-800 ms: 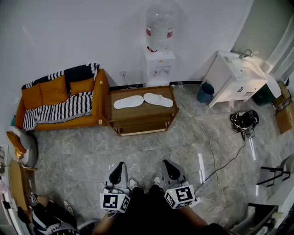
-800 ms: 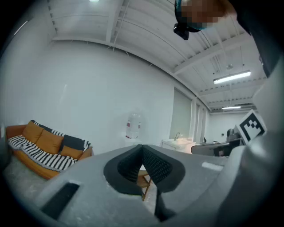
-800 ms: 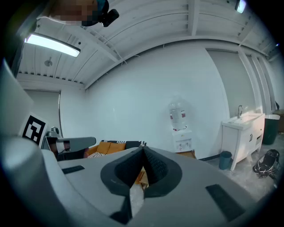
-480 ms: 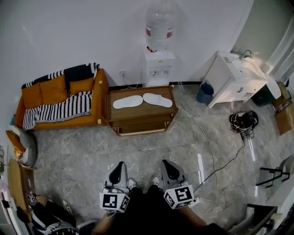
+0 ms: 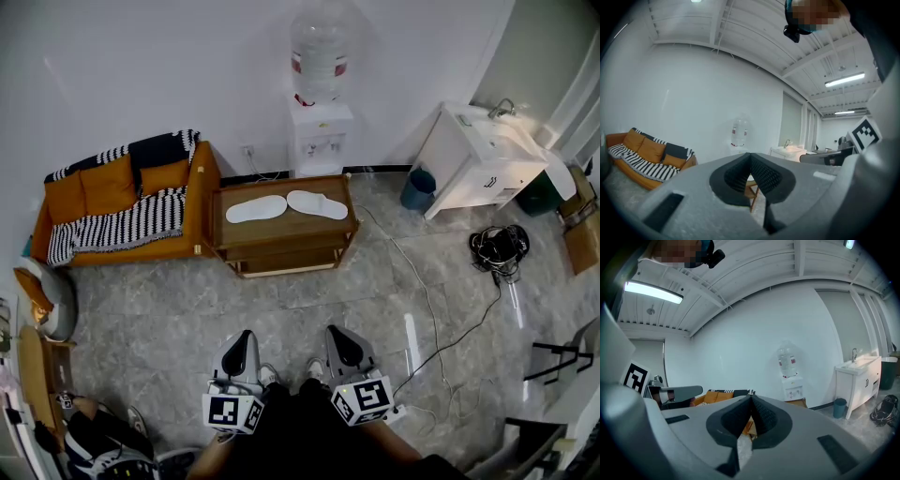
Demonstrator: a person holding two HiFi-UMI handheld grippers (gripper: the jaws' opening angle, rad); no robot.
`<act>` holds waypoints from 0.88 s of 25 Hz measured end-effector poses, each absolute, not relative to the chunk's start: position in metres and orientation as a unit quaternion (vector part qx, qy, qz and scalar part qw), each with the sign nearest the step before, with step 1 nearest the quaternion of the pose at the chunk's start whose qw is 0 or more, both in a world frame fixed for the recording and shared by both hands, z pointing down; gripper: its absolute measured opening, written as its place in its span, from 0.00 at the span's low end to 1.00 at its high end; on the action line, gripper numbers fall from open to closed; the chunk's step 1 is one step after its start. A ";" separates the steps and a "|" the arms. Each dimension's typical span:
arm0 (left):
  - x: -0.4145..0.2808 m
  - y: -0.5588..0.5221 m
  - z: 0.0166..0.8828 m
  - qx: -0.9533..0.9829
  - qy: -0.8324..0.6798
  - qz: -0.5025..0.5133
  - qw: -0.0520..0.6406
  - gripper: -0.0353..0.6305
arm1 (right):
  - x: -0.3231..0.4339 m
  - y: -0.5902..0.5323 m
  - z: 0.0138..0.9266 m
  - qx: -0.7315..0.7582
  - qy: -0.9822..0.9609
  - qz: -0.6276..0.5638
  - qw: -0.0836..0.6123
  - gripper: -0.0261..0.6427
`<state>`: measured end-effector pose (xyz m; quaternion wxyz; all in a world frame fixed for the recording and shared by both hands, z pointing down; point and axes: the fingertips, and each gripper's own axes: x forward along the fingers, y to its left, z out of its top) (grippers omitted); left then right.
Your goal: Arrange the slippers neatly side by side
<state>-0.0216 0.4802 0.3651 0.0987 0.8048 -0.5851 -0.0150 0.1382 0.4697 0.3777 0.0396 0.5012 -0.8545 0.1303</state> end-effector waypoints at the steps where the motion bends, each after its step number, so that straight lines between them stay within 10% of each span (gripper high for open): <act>1: -0.018 0.479 0.365 0.805 -0.585 -0.014 0.098 0.07 | 0.141 0.468 0.379 0.500 -0.855 0.130 0.040 0.05; 22: 0.038 0.452 0.368 0.786 -0.613 0.010 0.087 0.07 | 0.191 0.428 0.394 0.464 -0.875 0.131 0.046 0.05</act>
